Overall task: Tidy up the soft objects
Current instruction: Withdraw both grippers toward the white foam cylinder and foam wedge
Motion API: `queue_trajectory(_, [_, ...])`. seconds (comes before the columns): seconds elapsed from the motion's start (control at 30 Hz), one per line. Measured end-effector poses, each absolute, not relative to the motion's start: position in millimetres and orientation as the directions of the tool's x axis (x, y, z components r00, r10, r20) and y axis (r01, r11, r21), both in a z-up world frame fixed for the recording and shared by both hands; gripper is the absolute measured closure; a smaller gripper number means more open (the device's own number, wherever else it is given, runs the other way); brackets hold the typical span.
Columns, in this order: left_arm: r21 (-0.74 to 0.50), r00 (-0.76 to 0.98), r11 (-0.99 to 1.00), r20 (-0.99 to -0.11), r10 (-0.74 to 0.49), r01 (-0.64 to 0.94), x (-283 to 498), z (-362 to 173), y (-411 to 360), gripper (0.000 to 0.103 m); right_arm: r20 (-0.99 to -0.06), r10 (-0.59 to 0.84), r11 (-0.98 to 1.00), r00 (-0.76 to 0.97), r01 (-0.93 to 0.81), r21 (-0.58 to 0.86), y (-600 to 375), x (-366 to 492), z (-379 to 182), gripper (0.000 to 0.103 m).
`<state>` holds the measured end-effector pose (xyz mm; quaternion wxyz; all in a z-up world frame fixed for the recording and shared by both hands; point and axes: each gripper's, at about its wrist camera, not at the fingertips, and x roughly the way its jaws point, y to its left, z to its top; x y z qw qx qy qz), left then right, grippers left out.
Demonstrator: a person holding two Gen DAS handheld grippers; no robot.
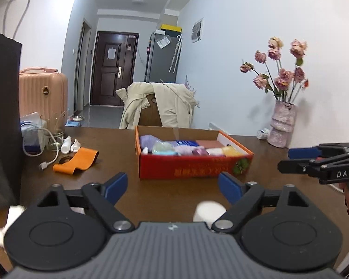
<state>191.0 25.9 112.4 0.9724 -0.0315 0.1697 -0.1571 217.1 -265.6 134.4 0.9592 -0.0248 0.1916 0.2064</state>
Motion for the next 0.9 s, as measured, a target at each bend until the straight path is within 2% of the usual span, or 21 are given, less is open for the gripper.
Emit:
queue_trajectory(0.1, [-0.111,0.902,0.953,-0.308,-0.303,0.283,164,99,22,0.006,-0.39,0.375,0.921,0.841,-0.387,0.052,-268,188,113,0.032])
queue_trajectory(0.23, [-0.118,0.878,0.939,-0.334,-0.344,0.323,145,80,13,0.001,-0.417,0.404,0.914,0.814,-0.381,0.141,-272,160,82,0.024])
queue_trajectory(0.4, [-0.104,0.861,0.935,-0.365,-0.353,0.339,144,67,-2,0.001,-0.48,0.368,0.928,0.796,-0.345,0.138,-274,144,55,0.024])
queue_trajectory(0.63, [-0.111,0.845,0.93,-0.393,-0.364,0.35,157,58,-12,0.0,-0.478,0.339,0.941,0.81,-0.301,0.157,-285,151,47,0.026])
queue_trajectory(0.9, [-0.106,0.796,0.938,-0.502,-0.338,0.331,207,38,-29,0.0,-0.526,0.313,0.948,0.791,-0.293,0.124,-282,189,31,0.034])
